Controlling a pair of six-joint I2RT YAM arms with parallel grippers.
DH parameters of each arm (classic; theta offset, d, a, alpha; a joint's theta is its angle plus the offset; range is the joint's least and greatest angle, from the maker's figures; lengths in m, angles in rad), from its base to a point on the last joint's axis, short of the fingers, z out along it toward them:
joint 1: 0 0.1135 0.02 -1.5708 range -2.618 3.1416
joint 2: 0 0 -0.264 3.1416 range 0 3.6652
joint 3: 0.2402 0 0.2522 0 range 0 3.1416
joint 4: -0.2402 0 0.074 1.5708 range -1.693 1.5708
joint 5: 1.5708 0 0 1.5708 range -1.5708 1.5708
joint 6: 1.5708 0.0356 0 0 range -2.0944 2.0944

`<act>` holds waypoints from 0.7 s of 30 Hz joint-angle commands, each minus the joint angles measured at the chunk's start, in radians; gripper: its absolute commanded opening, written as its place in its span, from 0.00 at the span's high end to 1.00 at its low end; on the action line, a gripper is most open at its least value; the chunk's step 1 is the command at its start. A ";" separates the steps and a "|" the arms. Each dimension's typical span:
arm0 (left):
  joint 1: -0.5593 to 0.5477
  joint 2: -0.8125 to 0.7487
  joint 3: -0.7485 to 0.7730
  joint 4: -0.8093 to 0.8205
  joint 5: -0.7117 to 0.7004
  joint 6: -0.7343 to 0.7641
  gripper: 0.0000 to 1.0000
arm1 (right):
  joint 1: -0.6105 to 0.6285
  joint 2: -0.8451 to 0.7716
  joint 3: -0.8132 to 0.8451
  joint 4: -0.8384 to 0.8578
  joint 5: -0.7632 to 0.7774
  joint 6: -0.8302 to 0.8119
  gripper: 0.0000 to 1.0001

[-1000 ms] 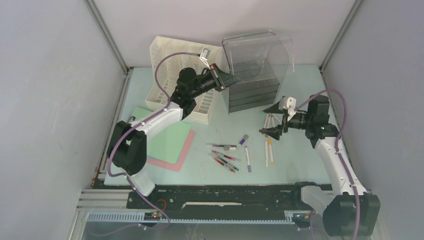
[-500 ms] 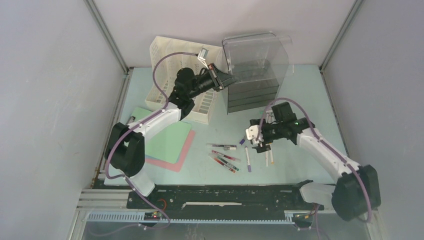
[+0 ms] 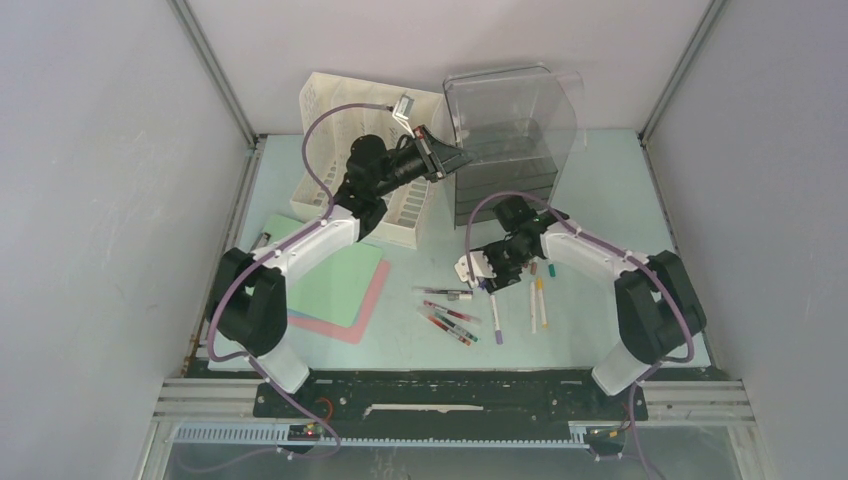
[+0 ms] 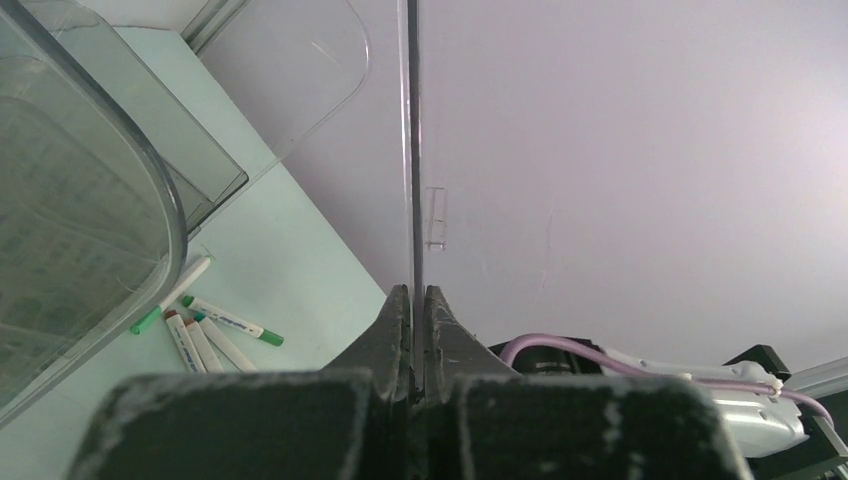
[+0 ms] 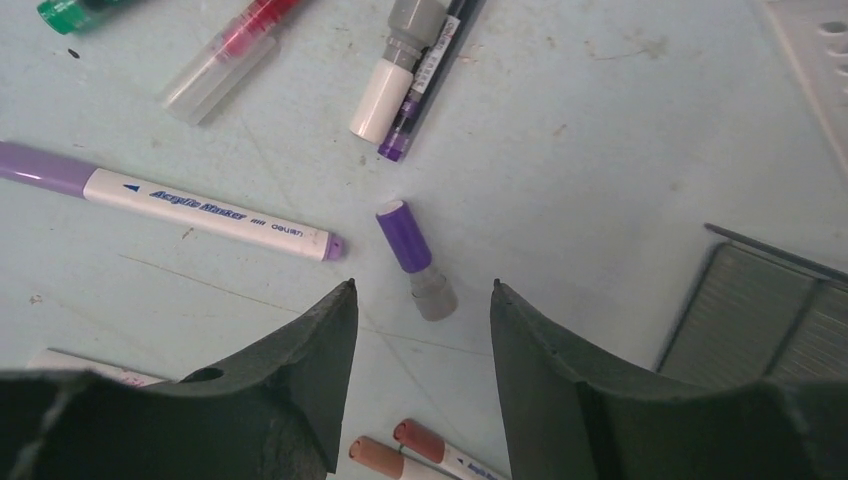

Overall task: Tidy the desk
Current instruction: Pick up the stationery from the center of the board.

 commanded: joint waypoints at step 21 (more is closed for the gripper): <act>0.007 -0.082 -0.003 0.057 0.026 0.024 1.00 | 0.072 0.236 0.186 -0.112 0.142 0.072 0.59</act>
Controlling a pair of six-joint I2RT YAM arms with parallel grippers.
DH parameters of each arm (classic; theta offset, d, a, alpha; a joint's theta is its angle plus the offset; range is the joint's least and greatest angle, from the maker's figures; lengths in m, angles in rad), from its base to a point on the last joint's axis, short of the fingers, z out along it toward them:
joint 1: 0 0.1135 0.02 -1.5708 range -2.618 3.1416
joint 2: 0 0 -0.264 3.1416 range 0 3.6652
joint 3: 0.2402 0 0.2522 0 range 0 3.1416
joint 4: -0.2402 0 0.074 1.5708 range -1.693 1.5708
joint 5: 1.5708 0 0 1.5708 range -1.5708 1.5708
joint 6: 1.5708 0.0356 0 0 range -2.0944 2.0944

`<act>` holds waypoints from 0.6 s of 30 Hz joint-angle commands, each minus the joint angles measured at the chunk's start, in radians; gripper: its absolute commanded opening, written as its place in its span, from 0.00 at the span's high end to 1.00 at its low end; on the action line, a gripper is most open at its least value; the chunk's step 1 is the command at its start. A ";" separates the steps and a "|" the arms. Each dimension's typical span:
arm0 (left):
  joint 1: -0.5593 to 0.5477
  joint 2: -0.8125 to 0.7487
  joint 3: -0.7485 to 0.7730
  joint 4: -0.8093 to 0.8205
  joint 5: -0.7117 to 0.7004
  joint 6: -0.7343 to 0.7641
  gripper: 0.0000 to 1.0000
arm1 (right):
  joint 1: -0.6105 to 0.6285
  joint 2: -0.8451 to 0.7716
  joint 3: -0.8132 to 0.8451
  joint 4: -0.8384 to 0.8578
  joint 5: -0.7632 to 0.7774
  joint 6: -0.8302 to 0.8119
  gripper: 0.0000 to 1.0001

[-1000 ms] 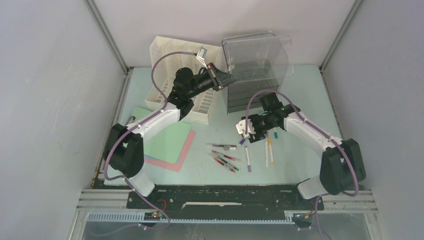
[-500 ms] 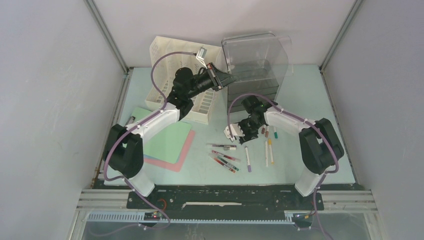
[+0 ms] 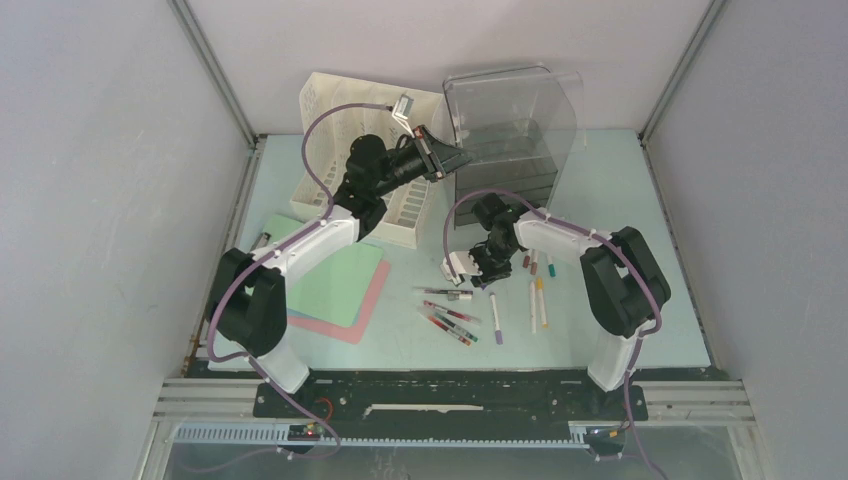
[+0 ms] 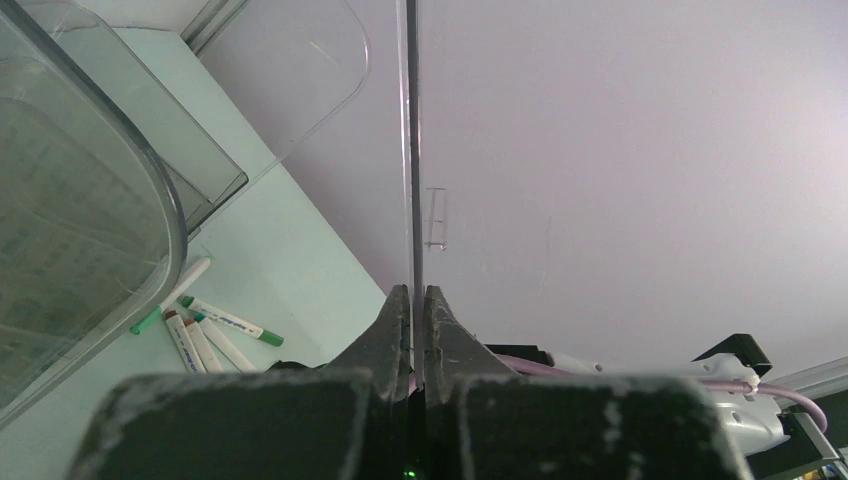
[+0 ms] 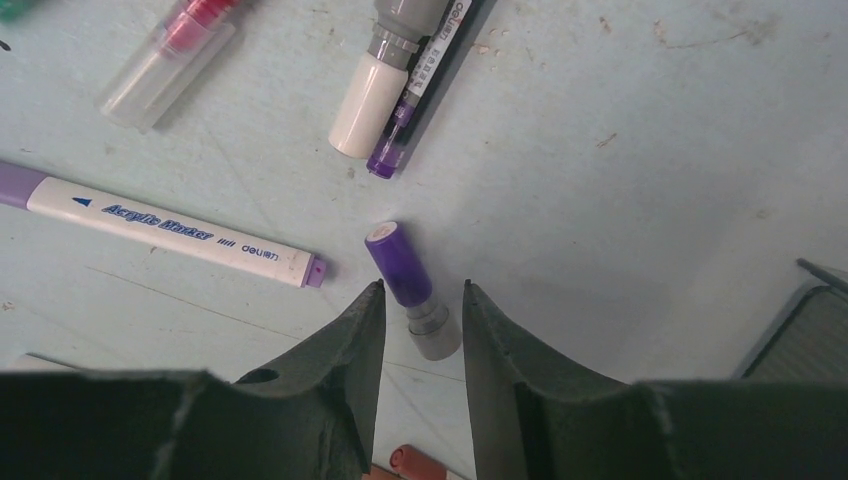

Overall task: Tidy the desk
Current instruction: Pick up the stationery from the center of the board.

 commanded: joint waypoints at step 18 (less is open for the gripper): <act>0.006 -0.077 -0.005 0.058 0.028 0.024 1.00 | 0.011 0.056 0.005 0.023 0.079 0.059 0.64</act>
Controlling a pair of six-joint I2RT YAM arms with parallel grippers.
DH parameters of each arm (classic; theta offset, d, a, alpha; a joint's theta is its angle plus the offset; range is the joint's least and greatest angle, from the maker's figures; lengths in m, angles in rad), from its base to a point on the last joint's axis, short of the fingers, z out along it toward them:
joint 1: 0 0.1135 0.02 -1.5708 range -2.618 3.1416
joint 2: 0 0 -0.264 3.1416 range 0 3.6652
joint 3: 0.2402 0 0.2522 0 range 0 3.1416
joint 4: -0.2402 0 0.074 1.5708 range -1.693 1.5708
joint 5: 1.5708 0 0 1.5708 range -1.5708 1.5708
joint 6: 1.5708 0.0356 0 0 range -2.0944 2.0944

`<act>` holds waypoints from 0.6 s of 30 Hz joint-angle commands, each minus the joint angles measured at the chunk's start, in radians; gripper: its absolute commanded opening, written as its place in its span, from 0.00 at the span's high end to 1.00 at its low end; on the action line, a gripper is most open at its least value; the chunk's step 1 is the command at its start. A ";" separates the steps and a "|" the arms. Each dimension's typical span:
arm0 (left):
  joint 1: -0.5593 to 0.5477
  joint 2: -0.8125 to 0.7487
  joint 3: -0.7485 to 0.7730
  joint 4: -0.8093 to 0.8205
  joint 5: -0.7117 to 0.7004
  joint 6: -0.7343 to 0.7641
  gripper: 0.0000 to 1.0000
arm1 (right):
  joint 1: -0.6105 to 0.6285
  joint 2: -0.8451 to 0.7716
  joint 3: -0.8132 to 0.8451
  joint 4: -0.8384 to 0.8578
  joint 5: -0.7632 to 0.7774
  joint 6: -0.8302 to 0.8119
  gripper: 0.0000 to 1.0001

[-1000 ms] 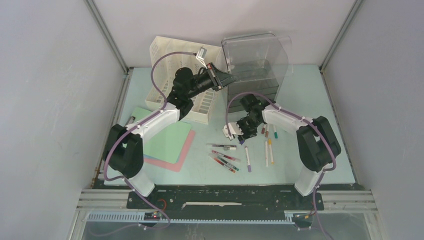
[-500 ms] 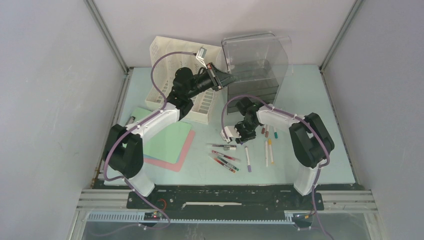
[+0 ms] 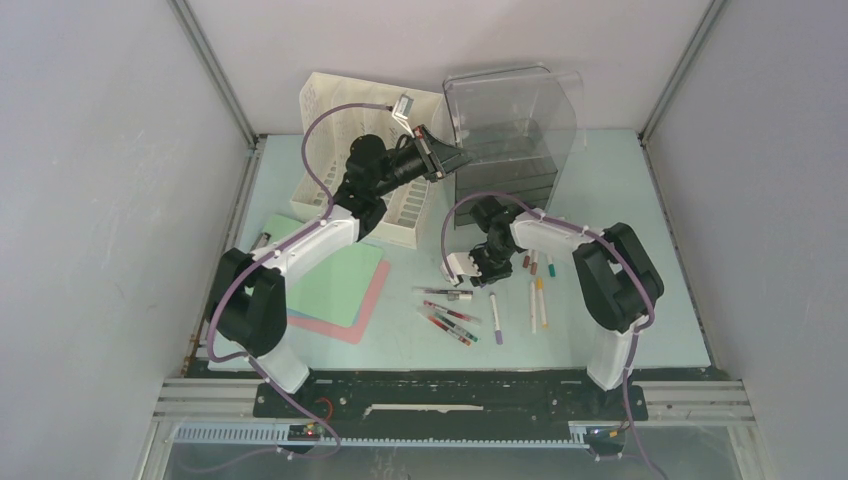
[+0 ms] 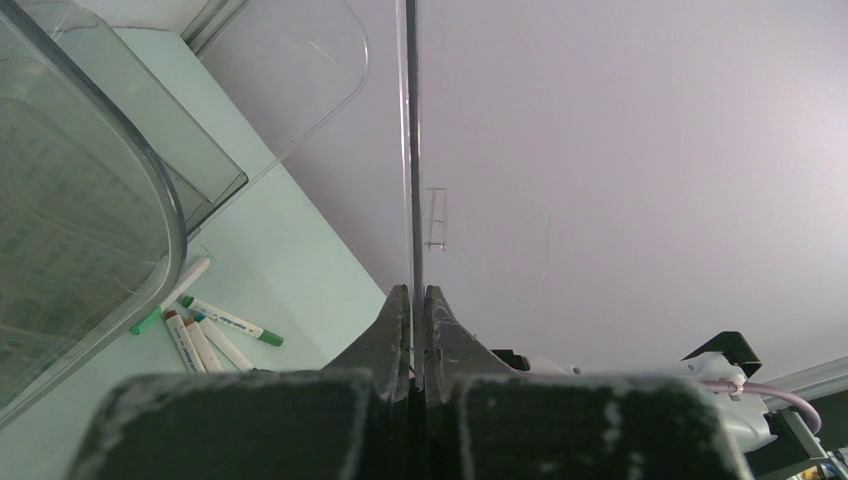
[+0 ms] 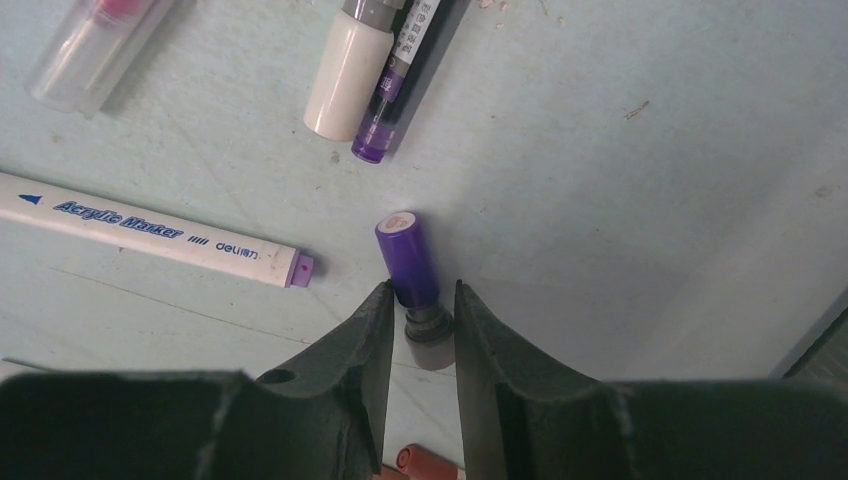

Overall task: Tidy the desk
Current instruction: Pick up the stationery from the center of the board.

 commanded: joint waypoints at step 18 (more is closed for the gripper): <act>0.005 -0.085 -0.007 0.058 0.026 0.036 1.00 | 0.009 -0.007 0.006 0.041 0.013 0.086 0.87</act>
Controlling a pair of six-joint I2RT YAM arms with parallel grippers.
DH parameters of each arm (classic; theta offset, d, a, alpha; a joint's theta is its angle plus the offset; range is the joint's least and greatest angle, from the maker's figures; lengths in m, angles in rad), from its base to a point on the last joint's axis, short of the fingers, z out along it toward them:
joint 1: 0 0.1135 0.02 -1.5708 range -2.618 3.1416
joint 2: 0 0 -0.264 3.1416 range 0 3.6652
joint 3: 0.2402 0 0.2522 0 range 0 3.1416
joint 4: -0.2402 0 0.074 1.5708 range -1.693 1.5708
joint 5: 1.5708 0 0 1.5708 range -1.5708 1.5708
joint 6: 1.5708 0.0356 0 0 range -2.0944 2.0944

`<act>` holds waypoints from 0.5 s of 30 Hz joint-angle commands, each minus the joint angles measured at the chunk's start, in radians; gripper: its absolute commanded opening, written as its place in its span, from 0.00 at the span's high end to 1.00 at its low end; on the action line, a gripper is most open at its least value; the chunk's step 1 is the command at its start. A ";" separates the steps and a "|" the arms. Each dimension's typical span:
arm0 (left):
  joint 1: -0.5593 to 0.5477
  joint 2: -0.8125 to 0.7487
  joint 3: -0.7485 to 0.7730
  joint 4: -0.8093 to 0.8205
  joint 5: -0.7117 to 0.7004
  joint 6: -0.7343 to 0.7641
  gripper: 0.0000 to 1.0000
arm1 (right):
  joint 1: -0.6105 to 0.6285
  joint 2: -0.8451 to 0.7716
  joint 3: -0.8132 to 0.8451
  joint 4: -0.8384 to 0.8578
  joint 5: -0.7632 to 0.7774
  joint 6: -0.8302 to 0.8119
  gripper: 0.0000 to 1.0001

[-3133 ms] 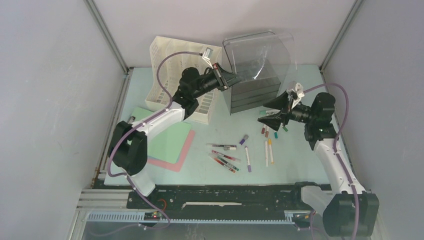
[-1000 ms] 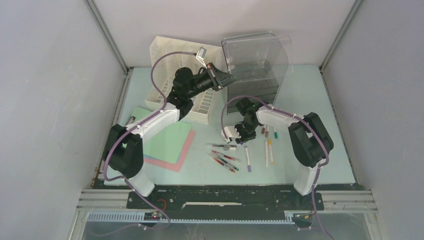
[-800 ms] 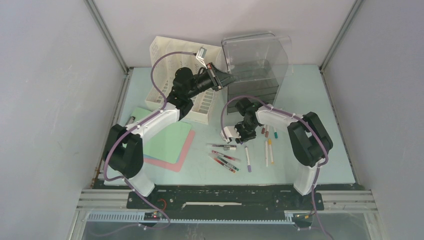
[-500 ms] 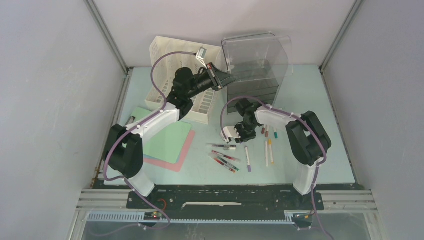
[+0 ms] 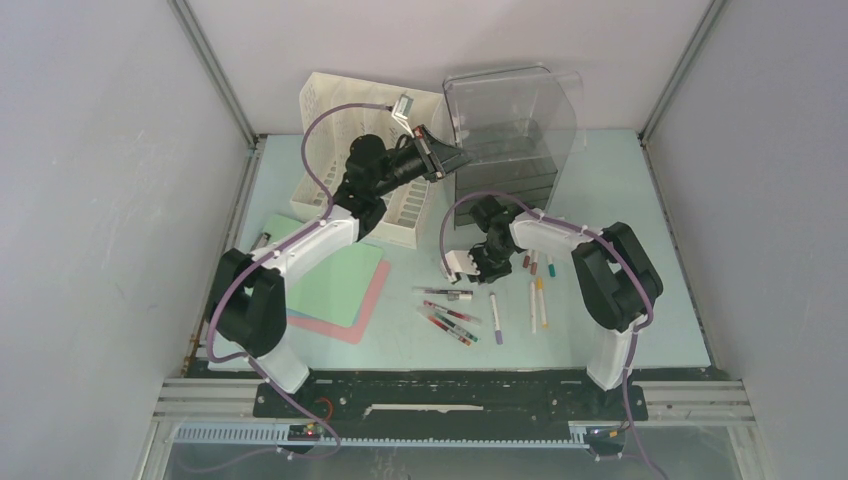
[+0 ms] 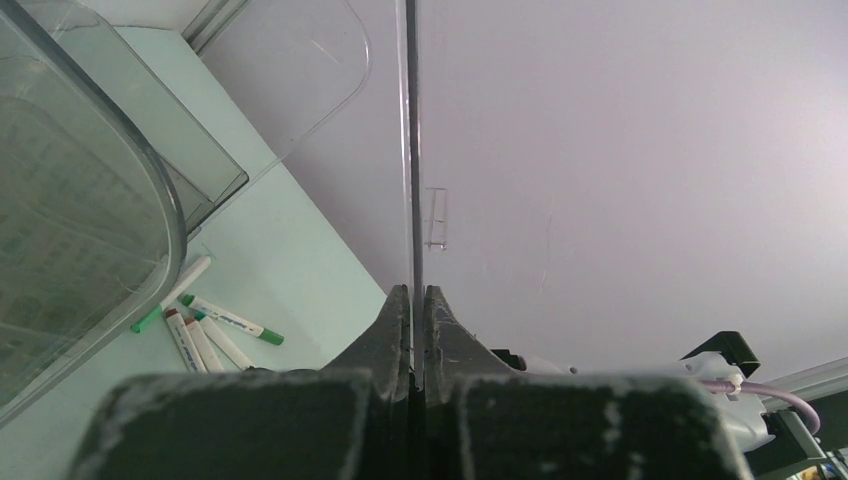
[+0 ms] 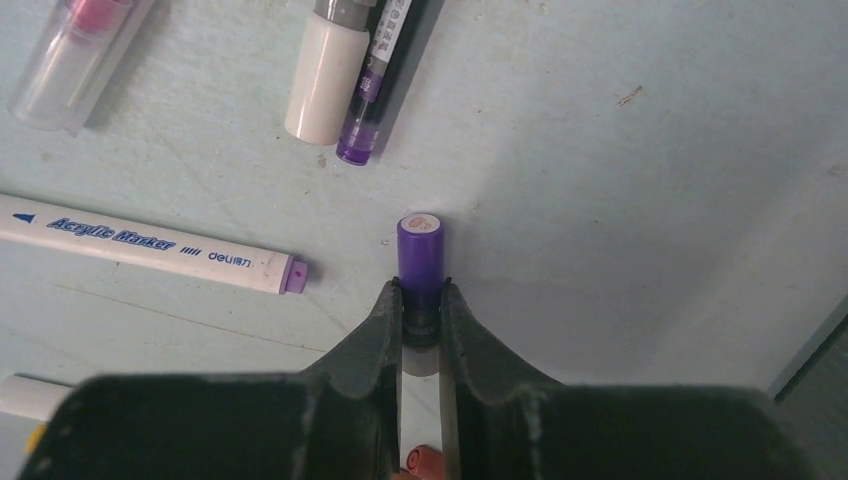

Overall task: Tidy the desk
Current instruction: Pick up the stationery from the center of the board.

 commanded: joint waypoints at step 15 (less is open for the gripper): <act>0.006 -0.102 -0.006 0.056 0.025 0.061 1.00 | 0.028 -0.149 0.006 0.109 0.022 0.167 1.00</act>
